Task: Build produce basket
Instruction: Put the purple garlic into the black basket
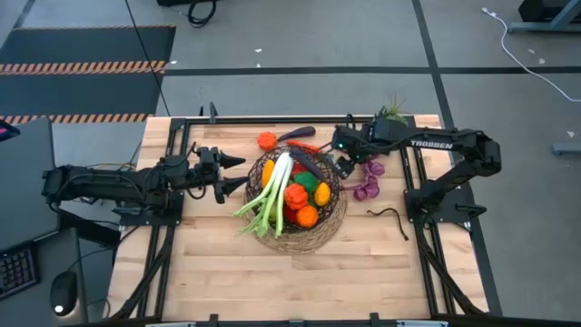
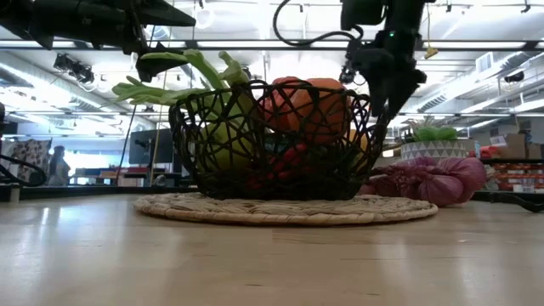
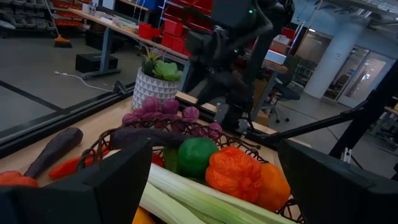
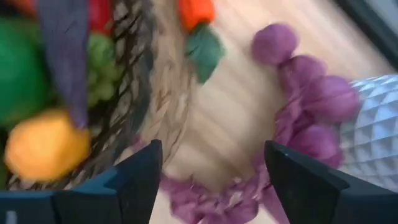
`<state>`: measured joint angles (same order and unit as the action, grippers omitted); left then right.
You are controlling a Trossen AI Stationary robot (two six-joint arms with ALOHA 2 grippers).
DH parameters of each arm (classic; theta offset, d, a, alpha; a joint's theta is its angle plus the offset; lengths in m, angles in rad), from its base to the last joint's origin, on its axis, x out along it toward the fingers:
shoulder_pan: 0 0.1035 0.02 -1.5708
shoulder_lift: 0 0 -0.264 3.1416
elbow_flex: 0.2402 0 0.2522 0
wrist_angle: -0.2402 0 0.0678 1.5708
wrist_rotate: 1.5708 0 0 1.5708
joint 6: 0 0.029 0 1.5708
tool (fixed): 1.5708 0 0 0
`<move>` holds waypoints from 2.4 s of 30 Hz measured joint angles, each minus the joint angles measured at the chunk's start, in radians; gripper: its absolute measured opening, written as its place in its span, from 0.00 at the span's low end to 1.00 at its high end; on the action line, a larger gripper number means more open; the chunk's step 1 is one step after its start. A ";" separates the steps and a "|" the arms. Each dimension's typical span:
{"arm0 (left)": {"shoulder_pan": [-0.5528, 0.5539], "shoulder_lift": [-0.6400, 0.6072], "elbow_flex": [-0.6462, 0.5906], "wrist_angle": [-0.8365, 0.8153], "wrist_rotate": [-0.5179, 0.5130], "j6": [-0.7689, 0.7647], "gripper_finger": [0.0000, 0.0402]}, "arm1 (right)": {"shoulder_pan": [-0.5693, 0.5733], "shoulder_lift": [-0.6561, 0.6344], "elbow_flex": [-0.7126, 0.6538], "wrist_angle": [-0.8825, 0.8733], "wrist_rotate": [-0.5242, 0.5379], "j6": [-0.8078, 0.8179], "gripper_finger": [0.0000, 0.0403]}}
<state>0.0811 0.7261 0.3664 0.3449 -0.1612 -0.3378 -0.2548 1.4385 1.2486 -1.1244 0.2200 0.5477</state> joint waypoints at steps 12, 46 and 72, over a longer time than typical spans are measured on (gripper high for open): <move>-0.001 0.000 0.000 -0.006 0.000 -0.019 0.88 | 0.070 -0.008 -0.151 -0.135 0.051 0.246 0.69; -0.053 0.000 0.000 -0.063 -0.022 -0.045 0.88 | -0.212 -0.008 -0.508 0.376 0.032 0.124 0.67; -0.069 0.000 0.000 -0.066 -0.022 -0.052 0.88 | -0.157 -0.007 -0.395 0.263 0.021 0.021 0.31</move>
<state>0.0124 0.7265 0.3664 0.2787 -0.1829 -0.3901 -0.4121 1.4315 0.8541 -0.8611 0.2413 0.5692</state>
